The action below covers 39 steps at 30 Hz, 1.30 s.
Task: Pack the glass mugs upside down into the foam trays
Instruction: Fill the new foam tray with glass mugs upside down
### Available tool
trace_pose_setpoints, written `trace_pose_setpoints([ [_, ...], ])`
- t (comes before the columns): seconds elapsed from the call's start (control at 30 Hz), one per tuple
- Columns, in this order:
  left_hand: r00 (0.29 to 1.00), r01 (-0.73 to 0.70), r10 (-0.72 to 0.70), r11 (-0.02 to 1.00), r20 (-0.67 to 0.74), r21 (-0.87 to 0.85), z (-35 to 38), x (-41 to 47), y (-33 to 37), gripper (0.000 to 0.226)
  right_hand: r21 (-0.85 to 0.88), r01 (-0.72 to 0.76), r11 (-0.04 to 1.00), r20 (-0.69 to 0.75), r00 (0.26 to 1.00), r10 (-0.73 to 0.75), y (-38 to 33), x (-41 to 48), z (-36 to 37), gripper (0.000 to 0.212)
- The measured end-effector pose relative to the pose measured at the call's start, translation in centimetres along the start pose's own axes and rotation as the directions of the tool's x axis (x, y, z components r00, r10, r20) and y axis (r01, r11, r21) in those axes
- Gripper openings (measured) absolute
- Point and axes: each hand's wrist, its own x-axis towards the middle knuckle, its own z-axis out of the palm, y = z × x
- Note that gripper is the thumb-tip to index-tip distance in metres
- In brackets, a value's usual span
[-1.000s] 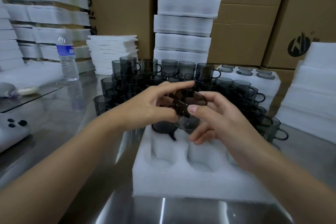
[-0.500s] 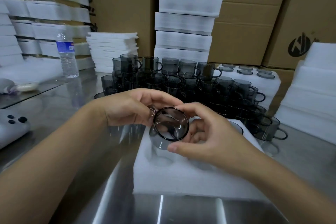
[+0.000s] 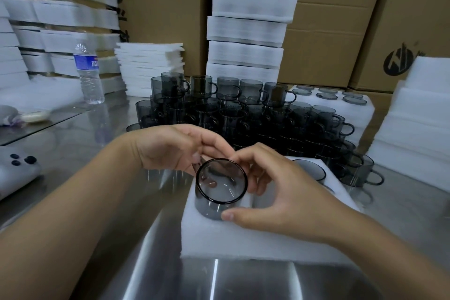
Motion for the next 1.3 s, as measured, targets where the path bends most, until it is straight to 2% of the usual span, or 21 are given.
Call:
trace_pose_setpoints([
  [0.3,0.972,-0.081,0.111,0.986,-0.209,0.147,-1.3,-0.7,-0.5,0.045,-0.073,-0.033,0.997,-0.011,0.999,0.032,0.1,0.1,0.4,0.044],
  [0.5,0.973,0.033,0.015,0.978,-0.229,0.204,-1.4,-0.8,-0.8,0.05,-0.147,-0.04,0.988,0.001,0.999,0.04,0.5,0.1,0.5,0.053],
  [0.63,0.965,0.067,0.002,0.965,-0.263,0.252,-1.0,-0.7,-0.5,0.052,-0.149,0.009,0.989,0.014,1.0,-0.007,0.5,0.1,0.6,0.07],
  [0.87,0.961,0.155,-0.055,0.919,-0.271,0.363,-0.4,-0.2,-0.3,0.059,-0.087,-0.018,0.996,0.044,0.999,0.022,0.5,0.2,0.6,0.051],
  [1.0,0.958,0.202,-0.083,0.873,-0.273,0.443,0.0,-0.1,-0.1,0.061,-0.117,-0.042,0.992,0.067,0.997,0.05,0.5,0.3,0.5,0.053],
  [1.3,0.95,0.237,-0.097,0.843,-0.297,0.483,0.6,0.0,0.1,0.062,-0.129,-0.073,0.989,0.088,0.993,0.085,0.6,0.3,0.5,0.053],
])
